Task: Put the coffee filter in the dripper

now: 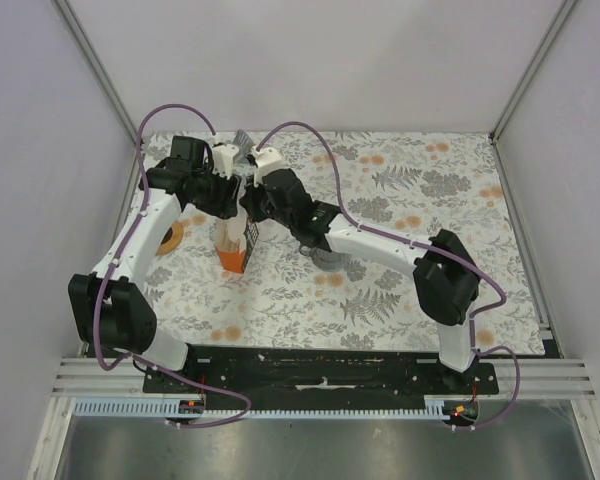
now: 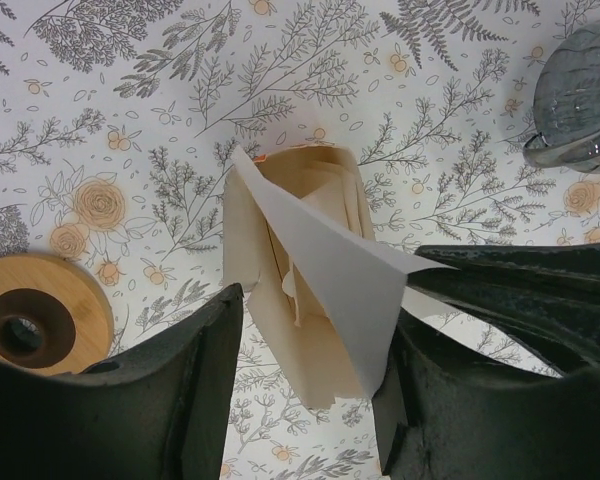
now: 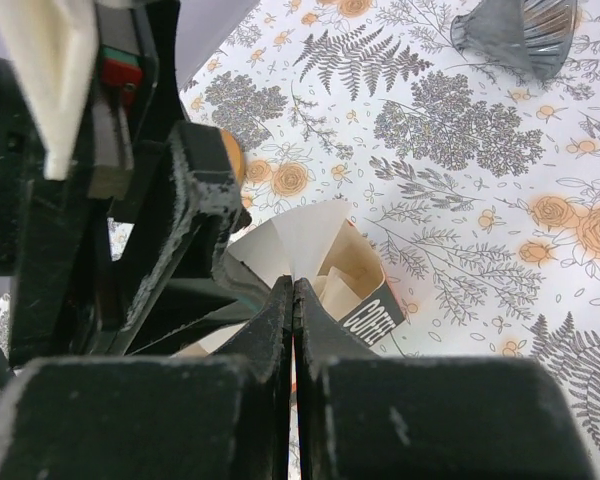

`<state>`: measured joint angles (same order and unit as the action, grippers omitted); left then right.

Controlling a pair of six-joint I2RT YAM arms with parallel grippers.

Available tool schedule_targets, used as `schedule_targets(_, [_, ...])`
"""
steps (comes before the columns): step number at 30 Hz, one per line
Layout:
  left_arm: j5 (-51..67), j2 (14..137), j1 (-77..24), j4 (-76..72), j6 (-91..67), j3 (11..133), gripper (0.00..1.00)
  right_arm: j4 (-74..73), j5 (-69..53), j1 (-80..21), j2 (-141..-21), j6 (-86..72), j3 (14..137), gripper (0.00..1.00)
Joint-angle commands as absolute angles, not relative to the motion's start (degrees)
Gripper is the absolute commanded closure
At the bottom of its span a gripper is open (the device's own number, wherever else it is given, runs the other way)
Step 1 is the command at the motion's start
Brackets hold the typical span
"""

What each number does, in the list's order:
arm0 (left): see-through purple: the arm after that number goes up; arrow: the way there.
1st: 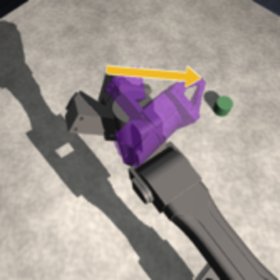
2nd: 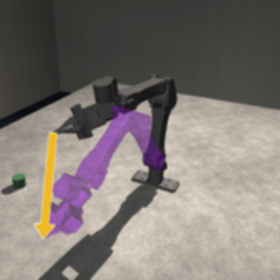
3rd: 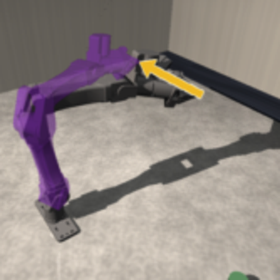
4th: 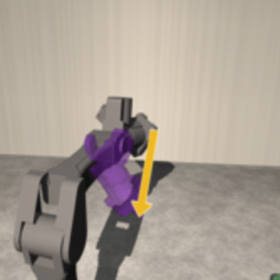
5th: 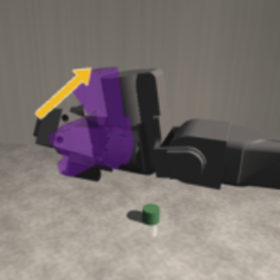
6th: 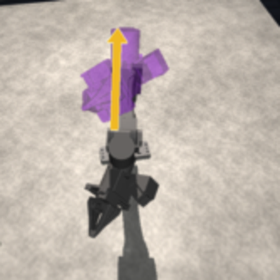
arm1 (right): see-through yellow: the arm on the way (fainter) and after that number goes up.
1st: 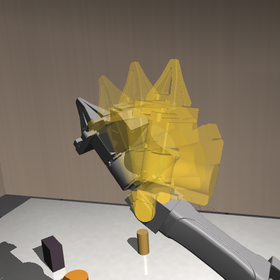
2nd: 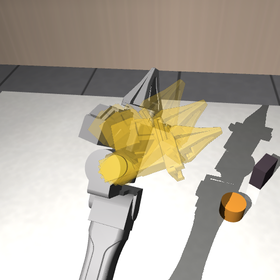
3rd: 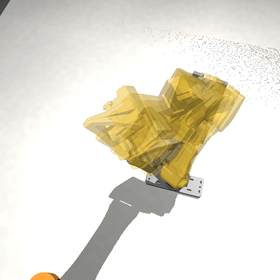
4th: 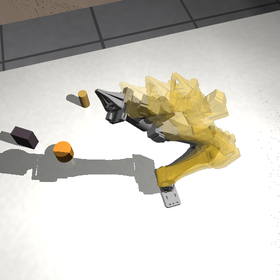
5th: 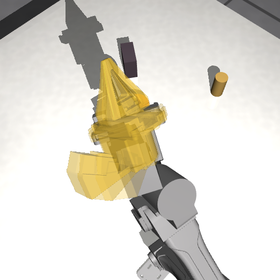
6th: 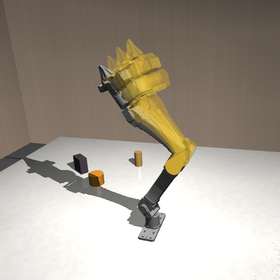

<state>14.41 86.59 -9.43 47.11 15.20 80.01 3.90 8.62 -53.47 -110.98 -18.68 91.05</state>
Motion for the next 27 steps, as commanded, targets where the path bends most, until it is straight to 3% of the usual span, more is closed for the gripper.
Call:
schedule_targets(1, [13.5, 85.3, -9.1, 46.8, 16.8, 82.0, 0.42, 2.8, 5.3, -53.4, -114.1, -21.9, 95.2, 1.0])
schedule_targets(11, [11.9, 86.0, -8.6, 45.5, 17.1, 82.8, 0.38, 2.4, 3.4, -53.4, -115.7, -24.5, 95.8, 1.0])
schedule_targets(21, [12.1, 89.8, -8.4, 41.6, 14.5, 87.2, 0.35, 2.8, 5.1, -53.3, -110.0, -19.6, 94.7, 0.64])
schedule_targets(27, [9.0, 95.1, -8.5, 36.1, 8.0, 92.3, 0.35, 2.7, 5.9, -52.6, -105.4, -16.6, 92.7, 0.55])
